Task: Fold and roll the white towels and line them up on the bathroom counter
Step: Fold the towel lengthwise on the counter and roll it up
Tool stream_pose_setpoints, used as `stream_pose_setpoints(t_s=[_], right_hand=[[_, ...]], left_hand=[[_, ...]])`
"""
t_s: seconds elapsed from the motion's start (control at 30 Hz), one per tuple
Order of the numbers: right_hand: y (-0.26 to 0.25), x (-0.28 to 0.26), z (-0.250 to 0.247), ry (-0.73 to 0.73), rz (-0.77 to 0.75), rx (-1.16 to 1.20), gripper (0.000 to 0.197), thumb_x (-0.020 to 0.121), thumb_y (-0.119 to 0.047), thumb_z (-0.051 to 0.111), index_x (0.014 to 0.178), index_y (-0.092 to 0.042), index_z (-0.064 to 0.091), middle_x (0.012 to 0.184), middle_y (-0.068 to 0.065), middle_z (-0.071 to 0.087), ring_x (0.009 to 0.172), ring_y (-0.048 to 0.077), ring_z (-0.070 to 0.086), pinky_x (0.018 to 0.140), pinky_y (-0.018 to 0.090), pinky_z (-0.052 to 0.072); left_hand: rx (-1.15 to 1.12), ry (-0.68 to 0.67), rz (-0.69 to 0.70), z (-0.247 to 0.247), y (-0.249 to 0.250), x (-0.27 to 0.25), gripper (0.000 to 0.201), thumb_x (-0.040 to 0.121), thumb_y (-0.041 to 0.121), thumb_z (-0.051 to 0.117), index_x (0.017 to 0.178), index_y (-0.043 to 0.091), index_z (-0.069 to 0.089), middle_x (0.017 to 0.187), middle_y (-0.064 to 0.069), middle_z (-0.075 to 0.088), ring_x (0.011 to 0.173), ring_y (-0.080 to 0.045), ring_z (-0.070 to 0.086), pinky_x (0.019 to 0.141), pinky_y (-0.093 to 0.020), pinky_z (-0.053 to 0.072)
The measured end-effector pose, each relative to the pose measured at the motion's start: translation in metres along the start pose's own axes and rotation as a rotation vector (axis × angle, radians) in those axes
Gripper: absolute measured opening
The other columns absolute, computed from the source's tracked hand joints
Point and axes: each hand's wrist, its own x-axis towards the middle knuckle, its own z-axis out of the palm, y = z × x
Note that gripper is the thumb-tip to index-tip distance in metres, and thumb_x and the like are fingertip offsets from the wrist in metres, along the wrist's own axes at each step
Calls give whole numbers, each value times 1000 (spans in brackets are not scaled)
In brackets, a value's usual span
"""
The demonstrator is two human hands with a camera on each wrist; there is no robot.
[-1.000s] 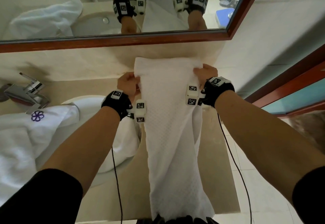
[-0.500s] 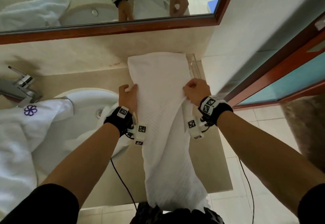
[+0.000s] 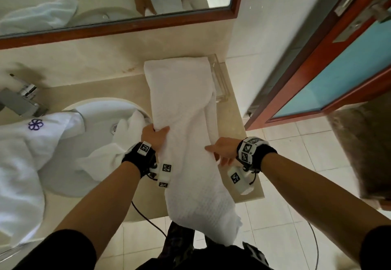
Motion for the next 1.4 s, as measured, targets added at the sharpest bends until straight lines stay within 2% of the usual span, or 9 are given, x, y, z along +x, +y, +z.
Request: stream_pose_setpoints(t_s=[0.17, 0.4, 0.53, 0.6, 0.77, 0.9, 1.07, 1.23, 1.4], right_hand=[[20, -13, -12, 239, 51, -186, 64, 90, -68, 41, 91, -13, 73, 103, 9, 69, 92, 28, 64, 84, 33, 45], [37, -41, 25, -34, -62, -88, 60, 94, -63, 41, 118, -11, 59, 105, 2, 60, 87, 19, 58, 64, 22, 46], [44, -41, 45, 7, -195, 58, 34, 86, -52, 65, 96, -20, 55, 100, 0, 62, 85, 19, 62, 71, 31, 53], [48, -35, 55, 69, -237, 47, 31, 83, -37, 74, 100, -17, 58, 108, 3, 64, 95, 22, 63, 80, 36, 55], [65, -46, 70, -46, -185, 629, 6, 92, -10, 63, 97, -14, 62, 102, 9, 68, 93, 29, 67, 84, 48, 57], [86, -51, 90, 133, -162, 840, 12, 94, -18, 61, 85, -15, 53, 89, 12, 61, 76, 27, 63, 80, 52, 55], [85, -56, 129, 240, -171, 364, 43, 77, -50, 75, 79, -10, 61, 81, 2, 64, 74, 18, 61, 75, 40, 56], [79, -44, 153, 361, -9, 1020, 21, 81, -20, 71, 96, -6, 72, 119, 17, 67, 105, 37, 63, 97, 51, 50], [77, -50, 164, 507, 70, 631, 19, 93, -16, 57, 100, -6, 70, 119, 16, 62, 103, 34, 58, 90, 37, 47]], left_hand=[[-25, 105, 32, -9, 16, 5, 43, 90, 32, 67, 124, 5, 62, 124, -12, 65, 110, -32, 61, 93, -37, 49], [-175, 29, -99, 0, -18, -13, 76, 75, 45, 80, 134, 8, 49, 128, -9, 60, 110, -34, 61, 96, -48, 51], [-117, -41, -191, -1, -51, -31, 97, 50, 60, 82, 129, 10, 56, 120, -10, 65, 102, -36, 64, 89, -52, 54], [-57, -27, -163, -1, -56, -44, 77, 64, 46, 83, 126, 7, 59, 117, -12, 66, 101, -37, 64, 89, -50, 55], [-139, 36, -65, -7, -48, -47, 72, 62, 48, 83, 120, 11, 64, 114, -9, 69, 98, -33, 67, 88, -48, 56], [-307, 37, -63, -7, -49, -33, 97, 39, 65, 87, 119, 16, 62, 114, -6, 70, 95, -33, 68, 84, -50, 57], [-277, -148, -215, -12, -64, -67, 109, 53, 68, 81, 140, 23, 31, 120, -11, 56, 107, -38, 60, 90, -59, 51], [-228, -278, -217, -25, -92, -65, 85, 62, 67, 78, 122, 11, 58, 113, -17, 69, 93, -37, 69, 80, -64, 54], [-139, -317, -148, -34, -101, -67, 46, 68, 37, 83, 103, 12, 66, 102, -15, 73, 92, -44, 69, 78, -67, 53]])
